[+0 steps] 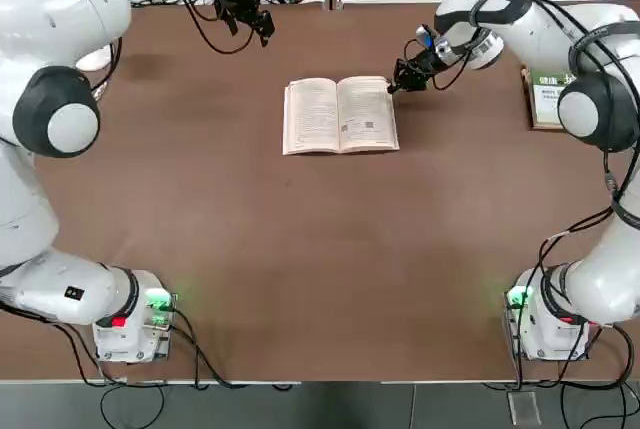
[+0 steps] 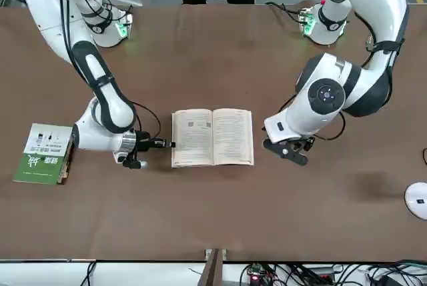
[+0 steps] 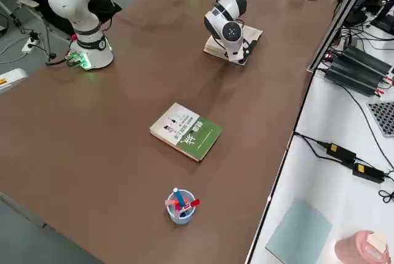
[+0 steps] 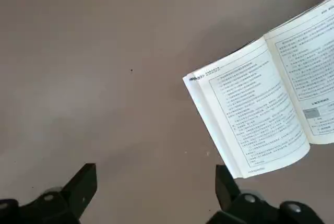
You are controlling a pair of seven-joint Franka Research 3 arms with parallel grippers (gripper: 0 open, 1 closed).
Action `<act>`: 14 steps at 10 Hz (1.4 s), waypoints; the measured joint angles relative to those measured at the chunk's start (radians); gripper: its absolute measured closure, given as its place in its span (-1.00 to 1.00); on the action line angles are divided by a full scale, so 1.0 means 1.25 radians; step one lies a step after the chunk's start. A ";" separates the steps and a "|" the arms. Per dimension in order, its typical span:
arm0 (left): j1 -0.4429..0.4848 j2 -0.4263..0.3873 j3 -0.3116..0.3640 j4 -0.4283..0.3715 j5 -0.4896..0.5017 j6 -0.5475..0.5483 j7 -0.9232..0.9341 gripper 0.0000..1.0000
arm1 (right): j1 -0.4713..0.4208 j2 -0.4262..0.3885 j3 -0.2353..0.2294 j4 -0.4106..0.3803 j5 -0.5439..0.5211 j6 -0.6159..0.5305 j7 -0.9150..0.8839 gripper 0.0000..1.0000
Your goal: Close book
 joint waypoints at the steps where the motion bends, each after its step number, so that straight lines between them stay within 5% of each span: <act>1: -0.001 0.001 0.000 0.000 0.000 0.003 0.000 -1.00 | 0.003 0.000 0.000 -0.005 0.000 0.006 -0.003 0.98; 14: -0.017 0.027 -0.002 0.000 0.000 0.025 -0.002 -1.00 | 0.044 0.000 0.001 -0.024 0.000 0.057 -0.004 0.98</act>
